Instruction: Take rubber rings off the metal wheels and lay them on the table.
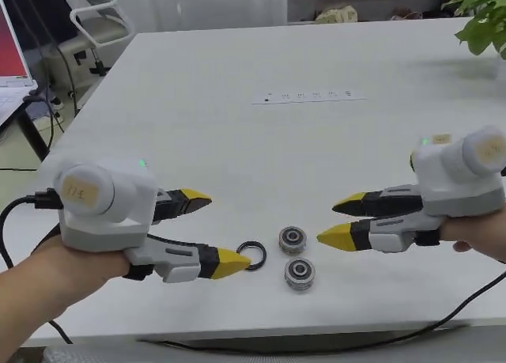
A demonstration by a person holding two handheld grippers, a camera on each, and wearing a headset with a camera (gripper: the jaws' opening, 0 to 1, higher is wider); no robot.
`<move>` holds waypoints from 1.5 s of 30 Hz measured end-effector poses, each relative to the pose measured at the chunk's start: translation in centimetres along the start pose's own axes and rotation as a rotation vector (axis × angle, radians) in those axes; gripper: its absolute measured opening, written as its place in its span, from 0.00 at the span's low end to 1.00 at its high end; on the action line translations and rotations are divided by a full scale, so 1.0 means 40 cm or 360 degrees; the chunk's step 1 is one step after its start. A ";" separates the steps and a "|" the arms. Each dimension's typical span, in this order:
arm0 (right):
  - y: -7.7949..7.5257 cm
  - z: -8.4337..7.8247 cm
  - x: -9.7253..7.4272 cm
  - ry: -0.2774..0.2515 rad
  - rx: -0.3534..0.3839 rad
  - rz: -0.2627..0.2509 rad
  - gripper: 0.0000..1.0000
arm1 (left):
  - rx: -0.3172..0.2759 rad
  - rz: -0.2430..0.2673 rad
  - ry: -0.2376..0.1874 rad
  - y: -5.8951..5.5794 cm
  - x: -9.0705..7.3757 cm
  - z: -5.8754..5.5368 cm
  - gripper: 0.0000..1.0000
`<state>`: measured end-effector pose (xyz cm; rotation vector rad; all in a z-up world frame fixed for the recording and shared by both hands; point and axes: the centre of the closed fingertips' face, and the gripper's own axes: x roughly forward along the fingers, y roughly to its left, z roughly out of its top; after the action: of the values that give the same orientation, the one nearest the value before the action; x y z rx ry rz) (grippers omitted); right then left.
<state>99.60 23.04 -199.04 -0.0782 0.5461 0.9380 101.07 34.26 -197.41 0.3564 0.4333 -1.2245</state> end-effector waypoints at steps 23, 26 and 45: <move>0.000 -0.050 -0.076 0.0033 -0.0124 -0.0059 0.66 | -0.0018 0.0036 -0.0022 -0.012 -0.034 0.007 0.73; 0.002 -0.061 -0.082 0.0047 -0.0140 -0.0070 0.69 | -0.0022 0.0032 -0.0017 -0.015 -0.036 0.002 0.75; 0.022 -0.091 -0.107 0.0081 -0.0160 -0.0087 0.75 | -0.0028 0.0034 -0.0003 -0.013 -0.045 -0.014 0.77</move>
<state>95.43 19.32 -200.00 -0.2073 0.5412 0.9117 100.00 35.85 -197.02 0.3440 0.4372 -1.1994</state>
